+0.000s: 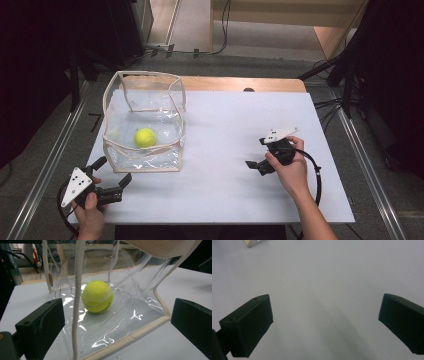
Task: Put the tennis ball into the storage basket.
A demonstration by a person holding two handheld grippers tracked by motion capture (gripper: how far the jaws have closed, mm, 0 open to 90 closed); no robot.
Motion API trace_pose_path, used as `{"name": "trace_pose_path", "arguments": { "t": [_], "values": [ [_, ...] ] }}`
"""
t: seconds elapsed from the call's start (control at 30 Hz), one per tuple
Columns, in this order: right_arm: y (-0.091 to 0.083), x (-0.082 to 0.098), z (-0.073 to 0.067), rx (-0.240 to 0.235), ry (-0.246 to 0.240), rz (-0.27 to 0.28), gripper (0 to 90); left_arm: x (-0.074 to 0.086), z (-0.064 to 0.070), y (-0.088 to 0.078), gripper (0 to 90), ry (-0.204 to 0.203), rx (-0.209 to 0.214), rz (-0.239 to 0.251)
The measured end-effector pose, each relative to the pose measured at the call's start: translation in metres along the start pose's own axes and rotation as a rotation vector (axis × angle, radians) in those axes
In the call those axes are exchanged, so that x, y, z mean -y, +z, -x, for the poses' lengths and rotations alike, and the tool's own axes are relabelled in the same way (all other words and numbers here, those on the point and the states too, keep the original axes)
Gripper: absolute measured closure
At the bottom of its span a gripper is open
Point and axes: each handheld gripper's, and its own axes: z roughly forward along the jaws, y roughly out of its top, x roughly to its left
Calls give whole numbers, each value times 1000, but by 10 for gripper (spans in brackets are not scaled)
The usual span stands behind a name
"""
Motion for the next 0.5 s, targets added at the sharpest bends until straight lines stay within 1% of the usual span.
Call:
{"name": "trace_pose_path", "arguments": {
  "t": [0.5],
  "values": [
    [-10, 16, 3, 16, 32, 26, 0, 0, 0, 0, 0, -1, -2, 0]
  ]
}}
